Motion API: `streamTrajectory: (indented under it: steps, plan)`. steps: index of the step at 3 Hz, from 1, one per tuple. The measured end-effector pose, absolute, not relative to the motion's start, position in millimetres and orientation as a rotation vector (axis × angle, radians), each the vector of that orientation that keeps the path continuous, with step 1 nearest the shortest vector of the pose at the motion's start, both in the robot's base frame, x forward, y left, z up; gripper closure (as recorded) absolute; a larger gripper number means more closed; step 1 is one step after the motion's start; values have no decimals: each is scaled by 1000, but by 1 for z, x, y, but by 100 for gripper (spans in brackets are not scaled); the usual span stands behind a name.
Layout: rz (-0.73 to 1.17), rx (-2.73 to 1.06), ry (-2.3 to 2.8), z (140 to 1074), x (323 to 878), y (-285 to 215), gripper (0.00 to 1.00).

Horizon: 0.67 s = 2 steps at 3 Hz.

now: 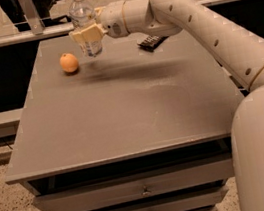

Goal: Move blue plastic bottle near orange

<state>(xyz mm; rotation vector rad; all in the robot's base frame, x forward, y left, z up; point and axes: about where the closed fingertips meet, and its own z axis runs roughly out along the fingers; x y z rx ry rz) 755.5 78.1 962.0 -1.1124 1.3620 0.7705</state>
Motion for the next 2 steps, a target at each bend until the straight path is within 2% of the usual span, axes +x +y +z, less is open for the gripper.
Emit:
streamTrajectory:
  steps: [2]
  plan:
    - [798, -1111, 1395, 938, 772, 95, 100]
